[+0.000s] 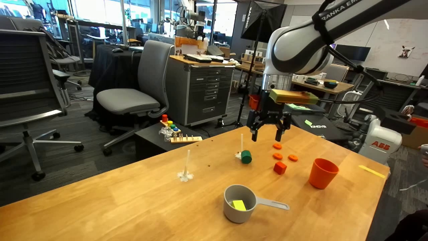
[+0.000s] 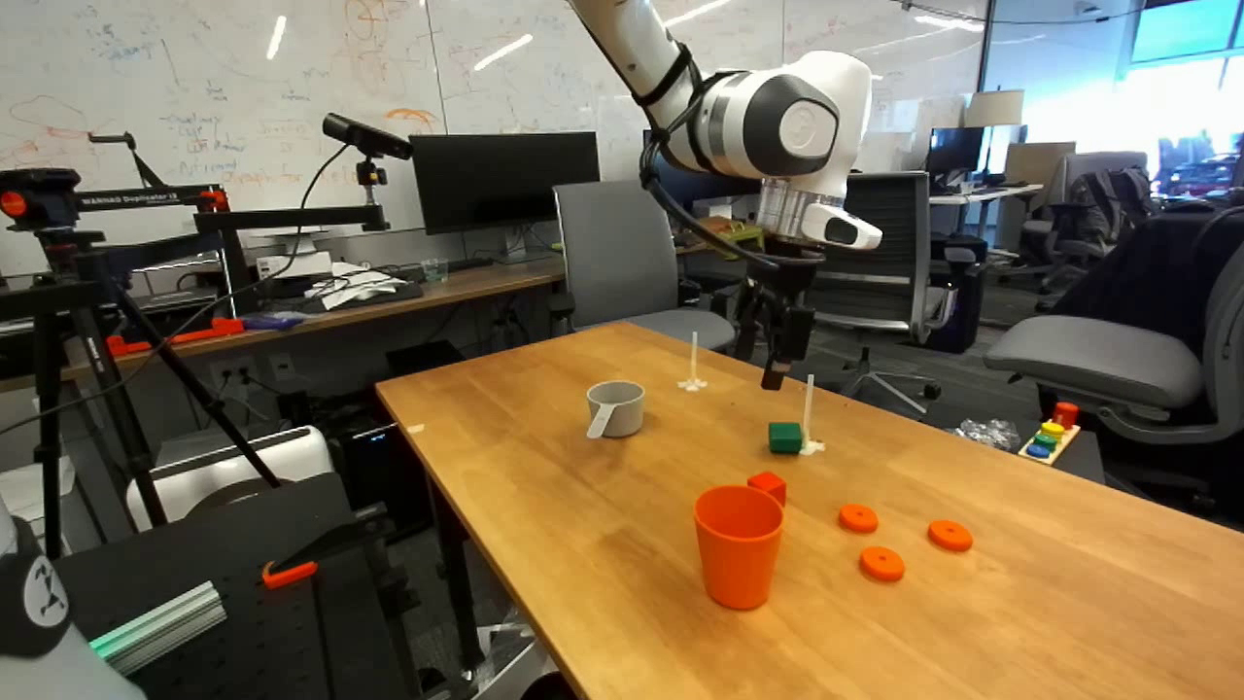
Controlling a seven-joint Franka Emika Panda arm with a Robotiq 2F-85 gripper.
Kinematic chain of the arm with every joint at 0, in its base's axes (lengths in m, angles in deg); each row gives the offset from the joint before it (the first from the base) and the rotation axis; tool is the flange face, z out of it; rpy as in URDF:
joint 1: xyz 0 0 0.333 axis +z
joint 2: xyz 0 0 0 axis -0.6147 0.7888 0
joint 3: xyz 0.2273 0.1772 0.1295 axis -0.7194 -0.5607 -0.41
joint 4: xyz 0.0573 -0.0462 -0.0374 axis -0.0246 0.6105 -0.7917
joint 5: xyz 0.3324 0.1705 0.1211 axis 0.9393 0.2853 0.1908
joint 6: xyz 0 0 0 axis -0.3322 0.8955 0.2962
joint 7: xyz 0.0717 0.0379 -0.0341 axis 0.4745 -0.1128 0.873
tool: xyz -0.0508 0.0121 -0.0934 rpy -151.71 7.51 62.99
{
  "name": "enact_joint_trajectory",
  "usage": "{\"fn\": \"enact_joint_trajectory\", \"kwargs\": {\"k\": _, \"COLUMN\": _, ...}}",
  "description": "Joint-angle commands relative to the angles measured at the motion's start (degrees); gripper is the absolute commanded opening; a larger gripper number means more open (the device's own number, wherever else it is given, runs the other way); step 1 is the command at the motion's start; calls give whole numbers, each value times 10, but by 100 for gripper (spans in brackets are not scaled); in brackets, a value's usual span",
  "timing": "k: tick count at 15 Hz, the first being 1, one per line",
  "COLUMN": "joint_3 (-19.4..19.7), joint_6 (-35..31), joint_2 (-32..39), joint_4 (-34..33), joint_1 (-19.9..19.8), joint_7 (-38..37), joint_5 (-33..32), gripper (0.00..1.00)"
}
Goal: Put the yellow, green and the orange blocks inside the grey measuring cup
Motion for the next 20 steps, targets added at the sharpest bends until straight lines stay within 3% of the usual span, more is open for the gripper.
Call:
{"fn": "enact_joint_trajectory", "kwargs": {"k": 1, "joint_3": -2, "joint_6": -99, "joint_2": 30, "joint_4": 1, "joint_1": 3, "joint_7": -51, "joint_5": 41, "gripper": 100}}
{"fn": "enact_joint_trajectory", "kwargs": {"k": 4, "joint_3": 6, "joint_6": -160, "joint_2": 72, "joint_4": -13, "joint_1": 20, "joint_7": -102, "joint_5": 52, "gripper": 100}}
{"fn": "enact_joint_trajectory", "kwargs": {"k": 7, "joint_3": 7, "joint_6": -170, "joint_2": 102, "joint_4": -26, "joint_1": 29, "joint_7": -151, "joint_5": 60, "gripper": 100}}
{"fn": "enact_joint_trajectory", "kwargs": {"k": 15, "joint_3": 47, "joint_6": -132, "joint_2": 97, "joint_4": -42, "joint_1": 53, "joint_7": -277, "joint_5": 23, "gripper": 100}}
{"fn": "enact_joint_trajectory", "kwargs": {"k": 20, "joint_3": 56, "joint_6": -90, "joint_2": 123, "joint_4": -78, "joint_1": 53, "joint_7": -269, "joint_5": -28, "gripper": 100}}
